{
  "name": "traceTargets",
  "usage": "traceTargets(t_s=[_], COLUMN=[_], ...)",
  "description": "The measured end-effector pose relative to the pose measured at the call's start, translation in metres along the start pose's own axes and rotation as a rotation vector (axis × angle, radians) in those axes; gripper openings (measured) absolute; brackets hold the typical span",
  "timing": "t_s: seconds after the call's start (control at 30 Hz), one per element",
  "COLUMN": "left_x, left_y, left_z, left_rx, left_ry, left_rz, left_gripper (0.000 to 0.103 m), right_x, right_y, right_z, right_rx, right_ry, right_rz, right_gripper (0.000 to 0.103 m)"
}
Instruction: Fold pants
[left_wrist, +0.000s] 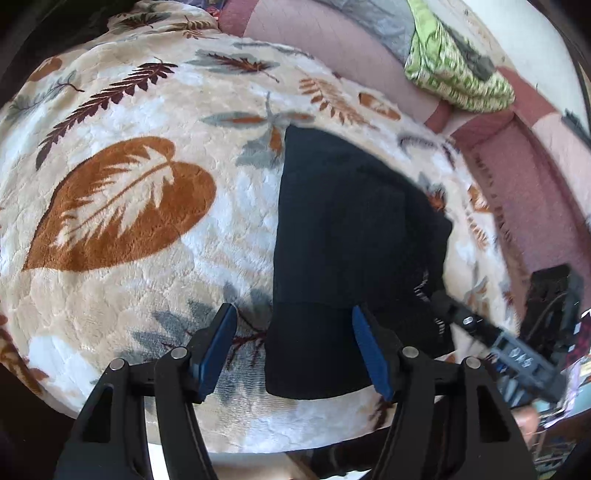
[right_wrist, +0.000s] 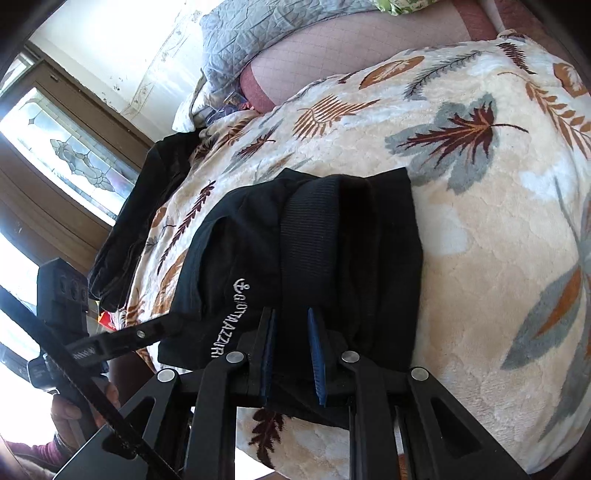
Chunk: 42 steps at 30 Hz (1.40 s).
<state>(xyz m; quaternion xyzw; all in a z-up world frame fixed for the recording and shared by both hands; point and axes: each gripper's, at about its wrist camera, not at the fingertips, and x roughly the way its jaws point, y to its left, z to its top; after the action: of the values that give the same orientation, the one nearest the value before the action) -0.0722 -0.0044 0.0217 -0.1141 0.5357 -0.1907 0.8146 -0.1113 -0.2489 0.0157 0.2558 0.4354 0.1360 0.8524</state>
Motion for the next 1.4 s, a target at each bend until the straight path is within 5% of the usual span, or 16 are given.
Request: traceTargets(t_s=[0.23,0.5,0.63,0.77,0.9,1.2,1.4], left_x=[0.003,-0.037,-0.051,-0.04,-0.023,0.035,0.054], left_y=[-0.006,-0.01,-0.013,-0.006,0.0,0.008,0.014], left_z=[-0.007,0.003,0.009,0.017,0.03,0.071,0.085], left_rx=[0.06,0.063,0.083,0.05,0.018,0.002,-0.02], left_ry=[-0.045,-0.115,-0.155,-0.114,-0.052,0.066,0.104], left_rz=[0.077,0.034,0.048,0.032,-0.051,-0.225,-0.339], left_gripper=[0.075,0.074,0.076,0.077,0.077,0.077,0.089], right_x=[-0.004,-0.012,-0.041,-0.059,-0.051,-0.009,-0.002], right_y=[-0.007,-0.013,-0.024,-0.042,-0.056,-0.065,-0.066], right_z=[-0.004,-0.002,0.003,0.008,0.009,0.017,0.024], right_rx=[0.036,0.087,0.149,0.166,0.203,0.295,0.327], right_ry=[-0.013,-0.022,-0.122,-0.144,-0.093,-0.008,-0.007], right_rz=[0.017,0.066,0.105,0.053,0.042,0.186,0.256], right_gripper=[0.018,0.021,0.065,0.068,0.068,0.073,0.083])
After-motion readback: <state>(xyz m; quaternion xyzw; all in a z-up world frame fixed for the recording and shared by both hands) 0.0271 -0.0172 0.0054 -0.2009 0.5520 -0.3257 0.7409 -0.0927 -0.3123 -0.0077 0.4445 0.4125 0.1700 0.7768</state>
